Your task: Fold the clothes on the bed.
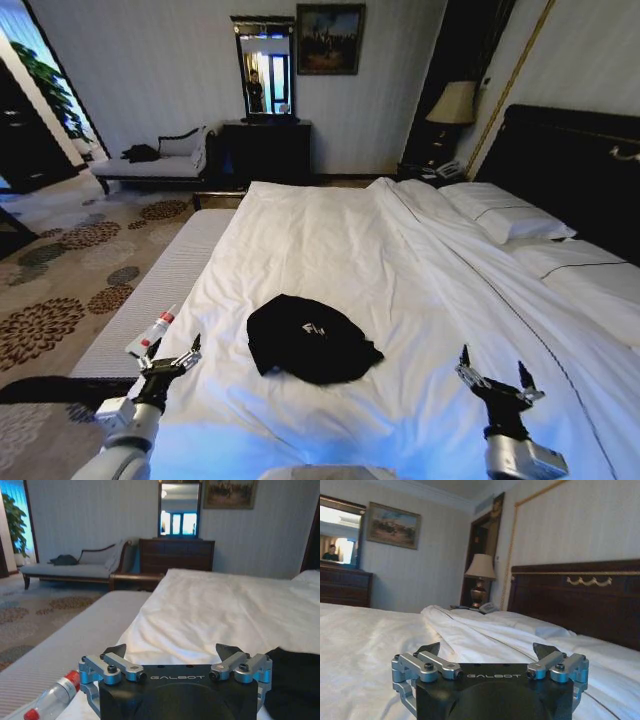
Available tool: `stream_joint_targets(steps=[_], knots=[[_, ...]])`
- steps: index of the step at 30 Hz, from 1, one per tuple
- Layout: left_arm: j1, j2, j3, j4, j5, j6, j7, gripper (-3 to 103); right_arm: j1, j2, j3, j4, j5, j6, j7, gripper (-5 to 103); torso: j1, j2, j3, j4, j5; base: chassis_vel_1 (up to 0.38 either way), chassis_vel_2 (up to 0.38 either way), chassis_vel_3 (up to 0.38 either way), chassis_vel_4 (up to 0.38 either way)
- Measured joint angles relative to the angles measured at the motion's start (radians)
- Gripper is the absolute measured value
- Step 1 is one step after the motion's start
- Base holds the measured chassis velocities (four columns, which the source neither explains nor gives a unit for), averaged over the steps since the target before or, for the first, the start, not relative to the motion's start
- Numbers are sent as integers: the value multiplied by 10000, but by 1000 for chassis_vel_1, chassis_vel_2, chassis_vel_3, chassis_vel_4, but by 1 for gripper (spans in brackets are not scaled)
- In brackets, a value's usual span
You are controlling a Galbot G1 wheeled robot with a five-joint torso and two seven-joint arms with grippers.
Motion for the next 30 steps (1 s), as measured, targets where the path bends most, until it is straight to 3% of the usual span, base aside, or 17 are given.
stream_joint_targets(steps=[2, 5, 7, 8, 11, 12, 16, 17, 18, 20, 23, 24, 27, 30], knots=[[-128, 131, 50, 205, -82, -7, 0, 100, 19, -122, -66, 74, -163, -85, 12, 100, 3, -2, 1, 0, 1, 0, 0, 0, 0], [-195, 501, 126, 710, -431, -234, 80, 100, -108, -1040, -208, 406, -262, -895, -84, 100, -2, -1, 0, 1, 1, 0, 0, 0, 0], [-165, 533, 128, 746, -458, -276, 98, 100, -133, -1187, -222, 438, -193, -1031, -85, 100, -3, -1, -1, 1, 0, 0, 0, 0, 0], [3, 653, 131, 876, -498, -436, 167, 100, -218, -1777, -276, 503, 45, -1491, -94, 100, -6, 2, -3, 2, 1, 0, 0, 0, 0], [204, 613, 157, 1008, -214, -552, 212, 100, -122, -3054, -525, 358, 458, -1937, -140, 100, -5, 1, -1, 0, 0, 0, 0, 0, 0], [204, 613, 157, 1008, -214, -552, 212, 100, -122, -3054, -525, 358, 458, -1937, -140, 100, -5, 1, -1, 0, 0, 0, 0, 0, 0], [252, 29, 266, 630, 186, -209, 33, 100, 1048, -5601, -1207, -413, 1346, -1966, -628, 100, -3, 1, 0, 5, 5, 0, 0, 0, 0], [252, 29, 266, 630, 186, -209, 33, 100, 1048, -5601, -1207, -413, 1346, -1966, -628, 100, -3, 1, 0, 5, 5, 0, 0, 0, 0], [324, -198, 390, 400, 161, -122, -154, 100, 1652, -6245, -1496, -694, 1789, -2019, -855, 100, -3, 1, 0, 3, 9, 0, 0, 0, 0], [262, -230, 780, 296, 182, -116, -451, 100, 2247, -6820, -1727, -958, 2435, -2079, -1150, 100, -3, 0, 1, 15, 11, 0, 0, 0, 0], [29, -63, 1151, 297, 223, -107, -580, 100, 2349, -7017, -1722, -1015, 2696, -2070, -1333, 100, -2, 0, 1, 11, 3, 0, 0, 0, 0], [-29, 7, 1487, 266, 323, -114, -603, 100, 2395, -7229, -1793, -1082, 2964, -2048, -1483, 100, 0, 0, 1, -22, -3, 0, 0, 0, 0], [426, -188, 1566, 184, 546, -270, -435, 100, 2734, -7617, -2317, -1246, 3374, -2161, -1656, 100, -2, 0, 1, 8, 3, -17, -10, -10, -45], [599, -239, 1560, 184, 781, -432, -272, 100, 3323, -7818, -2853, -1620, 3752, -2346, -1744, 100, -5, 0, -1, 5, 3, 0, 0, 0, 0]])
